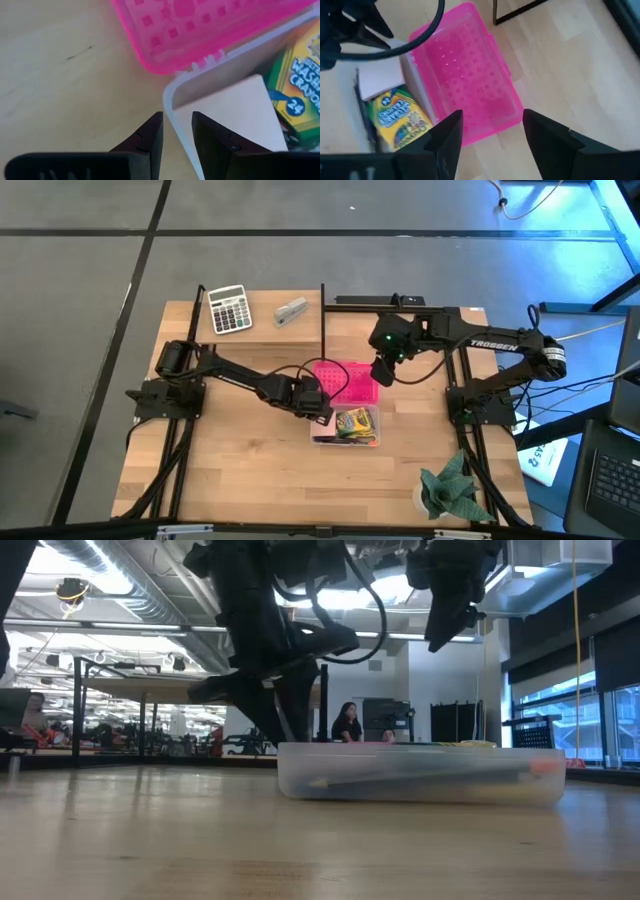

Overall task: Pack school essentials
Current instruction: Close the pink supply box

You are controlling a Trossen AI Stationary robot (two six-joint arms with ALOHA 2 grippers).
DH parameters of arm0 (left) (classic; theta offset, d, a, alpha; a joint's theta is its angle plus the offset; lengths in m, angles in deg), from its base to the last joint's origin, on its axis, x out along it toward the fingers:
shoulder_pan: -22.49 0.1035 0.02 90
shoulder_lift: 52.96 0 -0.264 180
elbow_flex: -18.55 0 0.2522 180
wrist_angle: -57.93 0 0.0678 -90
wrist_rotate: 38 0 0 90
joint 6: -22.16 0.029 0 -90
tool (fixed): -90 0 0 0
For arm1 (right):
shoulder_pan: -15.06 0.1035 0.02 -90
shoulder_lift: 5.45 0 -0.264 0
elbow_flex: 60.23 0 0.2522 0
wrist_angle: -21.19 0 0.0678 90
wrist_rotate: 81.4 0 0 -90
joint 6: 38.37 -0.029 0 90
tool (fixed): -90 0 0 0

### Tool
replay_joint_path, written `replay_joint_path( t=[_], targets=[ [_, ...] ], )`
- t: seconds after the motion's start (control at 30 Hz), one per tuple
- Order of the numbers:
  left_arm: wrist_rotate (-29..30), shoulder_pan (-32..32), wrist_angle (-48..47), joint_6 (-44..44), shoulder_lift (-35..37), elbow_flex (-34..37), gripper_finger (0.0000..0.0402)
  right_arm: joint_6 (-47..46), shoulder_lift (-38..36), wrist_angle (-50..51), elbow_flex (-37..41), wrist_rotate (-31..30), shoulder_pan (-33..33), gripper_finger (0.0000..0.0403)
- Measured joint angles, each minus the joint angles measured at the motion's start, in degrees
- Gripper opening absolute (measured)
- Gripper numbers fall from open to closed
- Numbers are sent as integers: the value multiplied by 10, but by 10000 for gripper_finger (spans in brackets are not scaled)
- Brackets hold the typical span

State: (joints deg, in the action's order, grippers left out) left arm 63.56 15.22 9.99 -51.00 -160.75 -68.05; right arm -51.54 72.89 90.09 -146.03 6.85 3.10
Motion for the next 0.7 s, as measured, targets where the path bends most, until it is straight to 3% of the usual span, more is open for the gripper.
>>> replay_joint_path(
  t=[0.2, 0.7],
  targets=[
    [1, 1, 5, 2, -8, 0, 96, 69, 0, -25, 54, -9, -18, 209],
    [-7, 1, 19, 2, -22, 0, 96, 158, 0, -275, 256, -38, -135, 209]
  ],
)
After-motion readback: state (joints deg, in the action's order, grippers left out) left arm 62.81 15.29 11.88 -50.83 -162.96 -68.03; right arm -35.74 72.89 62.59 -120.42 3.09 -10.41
